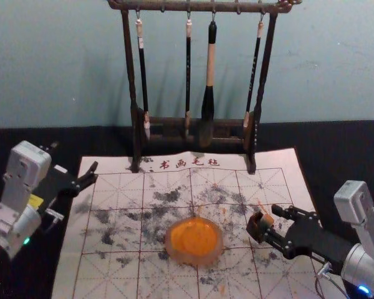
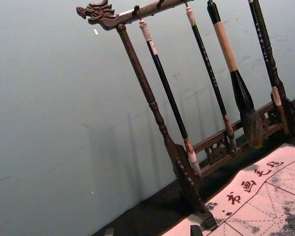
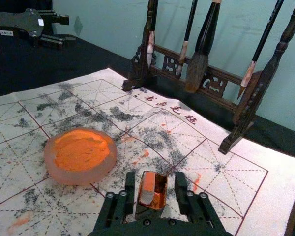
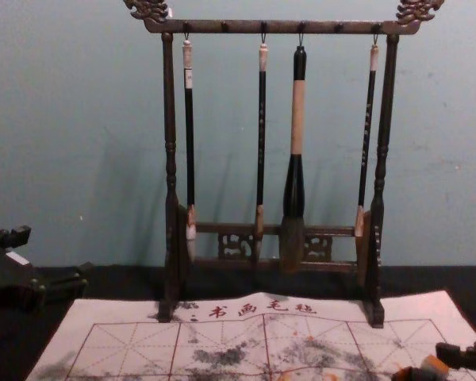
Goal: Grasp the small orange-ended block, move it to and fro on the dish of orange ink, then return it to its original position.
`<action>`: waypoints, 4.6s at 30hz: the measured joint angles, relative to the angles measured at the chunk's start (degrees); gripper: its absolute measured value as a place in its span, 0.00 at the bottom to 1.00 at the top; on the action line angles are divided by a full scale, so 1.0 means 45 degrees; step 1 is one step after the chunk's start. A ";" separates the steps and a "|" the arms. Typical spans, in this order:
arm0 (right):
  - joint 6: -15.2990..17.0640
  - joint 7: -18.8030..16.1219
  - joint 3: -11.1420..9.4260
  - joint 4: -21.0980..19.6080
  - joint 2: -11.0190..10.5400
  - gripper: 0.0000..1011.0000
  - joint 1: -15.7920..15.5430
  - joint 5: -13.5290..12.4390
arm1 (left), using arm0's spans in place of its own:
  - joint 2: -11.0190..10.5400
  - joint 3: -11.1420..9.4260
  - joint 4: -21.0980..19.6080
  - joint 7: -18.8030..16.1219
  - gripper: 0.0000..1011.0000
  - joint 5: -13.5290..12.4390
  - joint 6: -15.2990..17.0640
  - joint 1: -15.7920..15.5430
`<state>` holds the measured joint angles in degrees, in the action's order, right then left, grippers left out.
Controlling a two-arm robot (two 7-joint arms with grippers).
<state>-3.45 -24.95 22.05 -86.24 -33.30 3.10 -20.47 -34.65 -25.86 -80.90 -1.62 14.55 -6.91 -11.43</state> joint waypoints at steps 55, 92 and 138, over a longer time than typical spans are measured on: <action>0.0218 -0.0102 -0.0951 -0.0527 0.0466 0.10 -0.0450 -0.0115 | 0.0000 0.0000 0.0000 0.0000 0.99 0.0001 0.0000 -0.0001; -0.0308 -0.2729 0.0586 -0.0966 -0.0107 0.10 0.1118 -0.0052 | 0.0000 0.0000 0.0000 0.0000 0.99 0.0001 0.0000 -0.0001; 0.0003 -0.3196 0.3017 0.0607 0.0473 0.10 0.3320 0.1686 | 0.0000 0.0000 -0.0001 0.0000 0.99 0.0001 0.0000 0.0000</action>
<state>-3.44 -39.33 35.63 -83.51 -31.17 18.04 -12.88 -34.64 -25.86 -80.90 -1.62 14.55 -6.91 -11.43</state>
